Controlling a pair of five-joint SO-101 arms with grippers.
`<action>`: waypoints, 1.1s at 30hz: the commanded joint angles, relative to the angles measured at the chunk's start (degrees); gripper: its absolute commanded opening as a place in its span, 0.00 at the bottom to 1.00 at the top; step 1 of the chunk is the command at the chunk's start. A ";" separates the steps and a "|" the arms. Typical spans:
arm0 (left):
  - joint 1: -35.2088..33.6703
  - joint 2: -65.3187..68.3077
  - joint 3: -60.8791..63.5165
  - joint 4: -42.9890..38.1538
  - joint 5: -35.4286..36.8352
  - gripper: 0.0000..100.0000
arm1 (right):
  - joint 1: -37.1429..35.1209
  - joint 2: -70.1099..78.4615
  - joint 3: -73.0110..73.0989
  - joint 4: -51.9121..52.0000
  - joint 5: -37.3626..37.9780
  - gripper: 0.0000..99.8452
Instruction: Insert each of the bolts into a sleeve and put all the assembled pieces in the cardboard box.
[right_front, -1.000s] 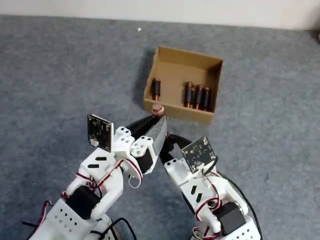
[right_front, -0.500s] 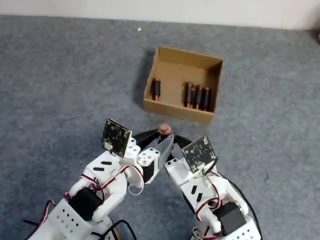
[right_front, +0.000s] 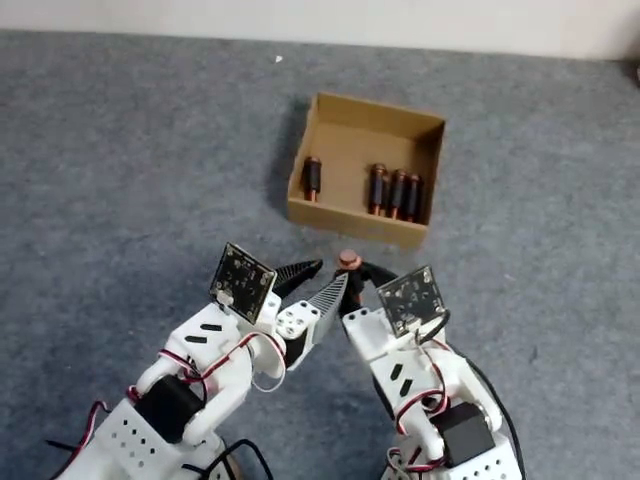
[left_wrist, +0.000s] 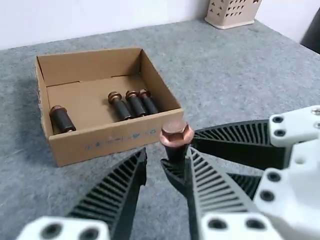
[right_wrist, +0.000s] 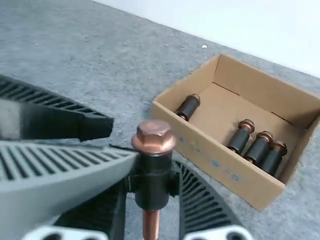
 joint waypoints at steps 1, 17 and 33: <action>-1.10 0.13 -0.84 0.62 -1.14 0.15 | 1.80 -0.92 -3.30 -1.98 0.09 0.00; -21.76 0.04 5.41 0.44 -1.14 0.05 | 12.70 -0.84 4.09 -8.84 -4.92 0.00; -31.60 -3.38 14.02 -3.16 -0.97 0.01 | 12.44 -0.66 -1.71 -8.66 0.18 0.00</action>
